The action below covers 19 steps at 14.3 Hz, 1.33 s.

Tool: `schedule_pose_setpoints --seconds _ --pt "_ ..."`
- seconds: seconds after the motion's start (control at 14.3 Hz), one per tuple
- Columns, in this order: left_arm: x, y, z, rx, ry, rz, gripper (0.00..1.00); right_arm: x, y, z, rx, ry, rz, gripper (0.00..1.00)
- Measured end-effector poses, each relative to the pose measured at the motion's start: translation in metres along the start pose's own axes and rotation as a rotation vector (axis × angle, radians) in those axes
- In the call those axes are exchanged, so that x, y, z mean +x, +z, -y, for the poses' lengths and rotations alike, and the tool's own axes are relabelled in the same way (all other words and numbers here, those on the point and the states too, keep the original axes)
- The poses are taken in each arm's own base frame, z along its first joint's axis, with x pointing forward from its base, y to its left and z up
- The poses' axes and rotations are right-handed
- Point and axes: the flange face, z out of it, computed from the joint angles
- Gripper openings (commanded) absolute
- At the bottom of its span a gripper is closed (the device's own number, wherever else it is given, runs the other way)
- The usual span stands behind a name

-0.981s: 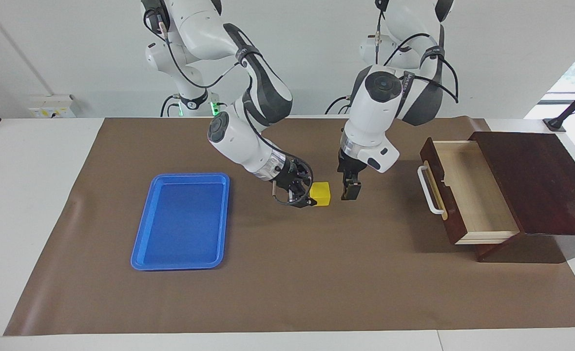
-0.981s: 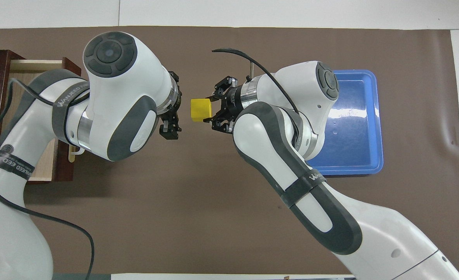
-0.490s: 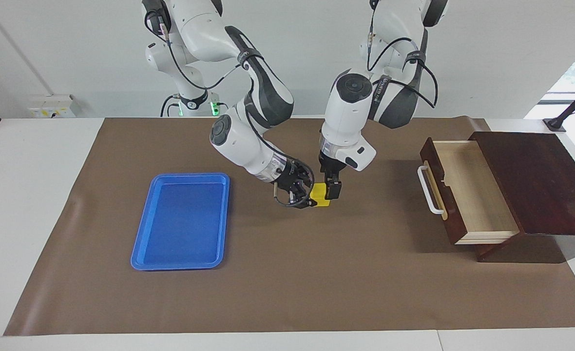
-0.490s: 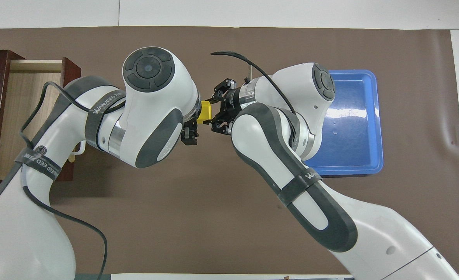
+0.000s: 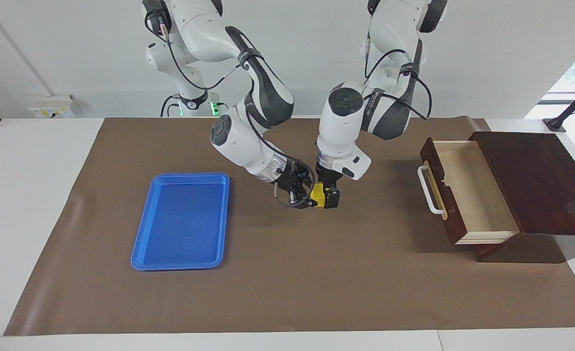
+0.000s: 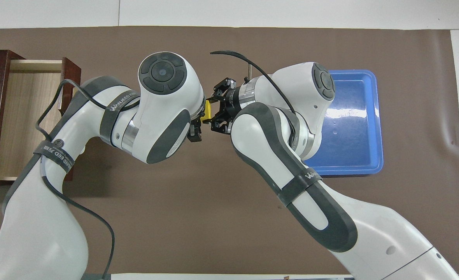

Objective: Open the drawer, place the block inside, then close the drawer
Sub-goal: 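Grasp the yellow block with the left gripper from the right gripper, then carry the block into the drawer with the left gripper while the right gripper withdraws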

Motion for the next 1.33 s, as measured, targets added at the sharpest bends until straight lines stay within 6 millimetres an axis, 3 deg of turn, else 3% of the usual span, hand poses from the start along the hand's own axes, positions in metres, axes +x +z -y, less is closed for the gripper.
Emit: schedule_pose_setpoints --seconds 0.07,0.14,0.21,0.77,0.84,0.91,1.05,1.33 --pt "0.000 0.000 0.000 0.000 -0.001 0.000 0.40 0.000 0.000 0.000 0.000 0.000 0.000 0.00" --pt "0.000 0.000 0.000 0.000 -0.002 0.000 0.15 0.000 0.000 0.000 0.002 0.000 0.000 0.00" --pt "0.000 0.000 0.000 -0.001 -0.002 0.000 0.03 0.000 0.000 0.000 0.004 0.000 0.000 0.00" --pt "0.003 -0.003 -0.004 -0.016 0.002 0.003 0.00 -0.001 0.001 -0.001 -0.002 -0.005 0.000 0.01" --pt "0.003 -0.003 -0.004 -0.016 0.002 0.003 0.00 -0.001 0.001 -0.001 -0.002 -0.005 0.000 0.24" --pt "0.003 -0.003 -0.004 -0.016 0.002 0.003 0.00 -0.001 0.001 -0.001 -0.002 -0.005 0.000 0.56" --pt "0.002 -0.003 -0.004 -0.016 0.002 0.004 0.00 -0.001 0.001 -0.001 -0.002 -0.005 0.000 0.83" --pt "0.006 -0.003 -0.006 -0.010 -0.011 -0.003 0.00 0.004 -0.013 0.008 0.024 0.016 0.004 0.91"
